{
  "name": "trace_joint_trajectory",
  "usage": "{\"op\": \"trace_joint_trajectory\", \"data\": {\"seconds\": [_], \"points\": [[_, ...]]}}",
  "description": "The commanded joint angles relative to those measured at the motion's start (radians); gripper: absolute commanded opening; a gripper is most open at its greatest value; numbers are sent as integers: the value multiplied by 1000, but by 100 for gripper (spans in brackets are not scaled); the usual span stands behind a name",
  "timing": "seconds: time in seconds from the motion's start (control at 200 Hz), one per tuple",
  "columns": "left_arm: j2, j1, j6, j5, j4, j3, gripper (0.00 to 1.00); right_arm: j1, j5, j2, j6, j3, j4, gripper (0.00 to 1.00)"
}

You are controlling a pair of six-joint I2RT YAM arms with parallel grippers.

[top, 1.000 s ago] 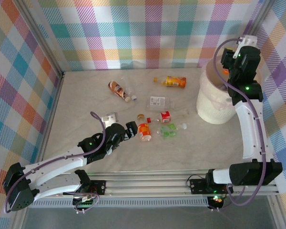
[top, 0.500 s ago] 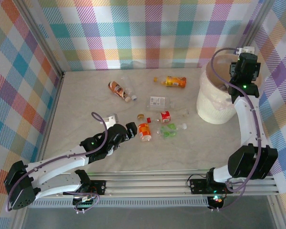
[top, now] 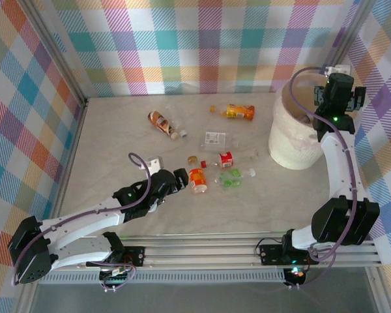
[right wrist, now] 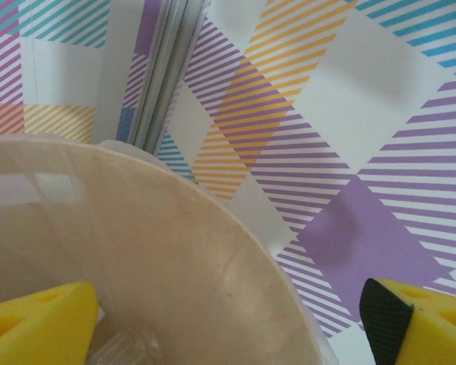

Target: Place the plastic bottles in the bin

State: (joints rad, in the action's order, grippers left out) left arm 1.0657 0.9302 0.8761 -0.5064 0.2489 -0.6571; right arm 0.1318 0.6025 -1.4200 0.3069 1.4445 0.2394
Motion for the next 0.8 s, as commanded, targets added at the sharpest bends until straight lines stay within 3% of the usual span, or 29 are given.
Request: {"op": "trace_joint_trajectory", "data": {"seconds": [0.0, 0.075, 0.405, 0.615, 0.795], "points": [[31, -11, 19, 20, -47, -8, 100, 7, -56, 73, -108, 30, 93, 94], [59, -11, 23, 24, -51, -23, 100, 7, -135, 119, -179, 24, 140, 100], [142, -17, 66, 16, -47, -68, 100, 7, -633, 304, -479, -66, 219, 100], [154, -19, 56, 34, -77, -60, 100, 4, -1063, 419, -648, -217, 71, 100], [164, -20, 49, 56, -101, -55, 100, -27, -1239, 485, -796, -338, -69, 100]]}}
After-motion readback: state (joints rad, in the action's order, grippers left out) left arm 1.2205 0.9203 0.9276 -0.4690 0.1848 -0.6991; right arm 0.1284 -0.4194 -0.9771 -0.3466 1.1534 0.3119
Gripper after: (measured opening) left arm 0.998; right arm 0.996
